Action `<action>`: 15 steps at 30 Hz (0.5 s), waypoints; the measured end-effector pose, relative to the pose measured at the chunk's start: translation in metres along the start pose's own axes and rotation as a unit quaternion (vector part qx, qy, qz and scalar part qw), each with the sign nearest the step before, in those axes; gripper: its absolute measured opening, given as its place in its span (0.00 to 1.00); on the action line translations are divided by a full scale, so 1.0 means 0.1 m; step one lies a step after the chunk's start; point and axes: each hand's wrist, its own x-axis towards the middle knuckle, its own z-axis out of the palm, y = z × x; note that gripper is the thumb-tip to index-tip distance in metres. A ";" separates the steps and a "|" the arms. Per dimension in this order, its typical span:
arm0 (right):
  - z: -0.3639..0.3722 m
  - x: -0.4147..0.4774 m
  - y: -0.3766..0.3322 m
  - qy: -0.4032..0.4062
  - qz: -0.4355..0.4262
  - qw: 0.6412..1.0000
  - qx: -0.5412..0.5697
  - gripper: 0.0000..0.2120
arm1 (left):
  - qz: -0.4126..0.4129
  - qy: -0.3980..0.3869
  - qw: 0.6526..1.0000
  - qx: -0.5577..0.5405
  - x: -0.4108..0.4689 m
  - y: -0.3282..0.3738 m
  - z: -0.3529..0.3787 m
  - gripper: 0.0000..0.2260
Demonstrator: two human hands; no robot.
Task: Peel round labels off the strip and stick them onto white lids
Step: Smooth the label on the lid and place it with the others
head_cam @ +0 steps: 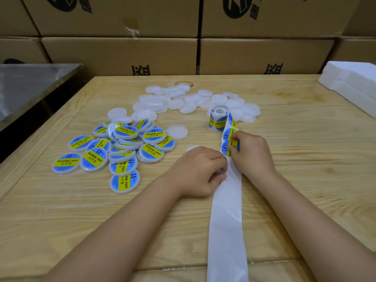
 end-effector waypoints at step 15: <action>-0.09 -0.02 -0.03 0.010 0.066 0.991 0.112 0.04 | -0.026 -0.006 1.000 0.000 -0.01 0.02 -0.05 0.08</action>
